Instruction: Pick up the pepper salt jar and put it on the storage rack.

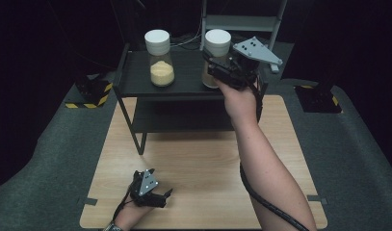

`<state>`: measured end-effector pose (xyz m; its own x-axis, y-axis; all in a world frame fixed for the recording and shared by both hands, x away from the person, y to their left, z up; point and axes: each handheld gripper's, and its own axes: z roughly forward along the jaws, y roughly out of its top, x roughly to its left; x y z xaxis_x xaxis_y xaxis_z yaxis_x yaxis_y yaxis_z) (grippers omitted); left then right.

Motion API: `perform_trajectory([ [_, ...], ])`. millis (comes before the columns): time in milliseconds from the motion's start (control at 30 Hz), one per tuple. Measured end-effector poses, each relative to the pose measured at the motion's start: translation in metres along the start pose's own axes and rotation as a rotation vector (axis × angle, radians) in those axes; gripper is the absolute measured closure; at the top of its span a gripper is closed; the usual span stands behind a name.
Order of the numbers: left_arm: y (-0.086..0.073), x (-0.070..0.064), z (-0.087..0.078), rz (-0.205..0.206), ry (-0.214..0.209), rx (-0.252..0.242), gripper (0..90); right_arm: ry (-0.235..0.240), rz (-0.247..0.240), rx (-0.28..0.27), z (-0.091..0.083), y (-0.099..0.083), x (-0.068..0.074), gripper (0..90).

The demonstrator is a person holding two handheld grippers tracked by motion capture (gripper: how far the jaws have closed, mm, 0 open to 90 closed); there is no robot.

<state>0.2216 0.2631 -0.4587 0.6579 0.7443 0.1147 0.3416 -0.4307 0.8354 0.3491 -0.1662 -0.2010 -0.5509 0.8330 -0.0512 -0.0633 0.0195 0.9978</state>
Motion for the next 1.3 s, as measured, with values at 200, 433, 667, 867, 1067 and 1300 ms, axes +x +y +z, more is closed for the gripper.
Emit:
perform_trajectory([
  [200,-0.0001,0.0001,-0.0001,0.0,-0.001,-0.001,1.3,-0.007,0.003,0.008,0.0051,-0.0027,-0.0028,34.3],
  [433,-0.0004,0.0005,-0.0002,-0.001,-0.003,-0.002,1.3,-0.008,-0.002,0.014,0.0088,-0.0046,-0.0024,34.2],
  [667,-0.0005,0.001,-0.0003,-0.002,-0.005,-0.003,1.3,-0.008,-0.001,0.012,0.0104,-0.008,-0.0024,34.2],
  [867,0.0,0.0011,0.0,0.0,-0.006,0.0,1.3,-0.006,-0.005,0.012,0.0096,-0.0081,-0.0031,33.9],
  [1067,-0.0002,0.001,0.0,0.0,-0.005,-0.001,1.3,-0.004,0.004,0.012,0.0096,-0.008,-0.0034,33.3],
  [1300,0.0001,0.0006,-0.0001,0.005,-0.006,0.001,1.3,-0.004,0.004,0.018,0.0095,-0.0067,-0.0033,33.3],
])
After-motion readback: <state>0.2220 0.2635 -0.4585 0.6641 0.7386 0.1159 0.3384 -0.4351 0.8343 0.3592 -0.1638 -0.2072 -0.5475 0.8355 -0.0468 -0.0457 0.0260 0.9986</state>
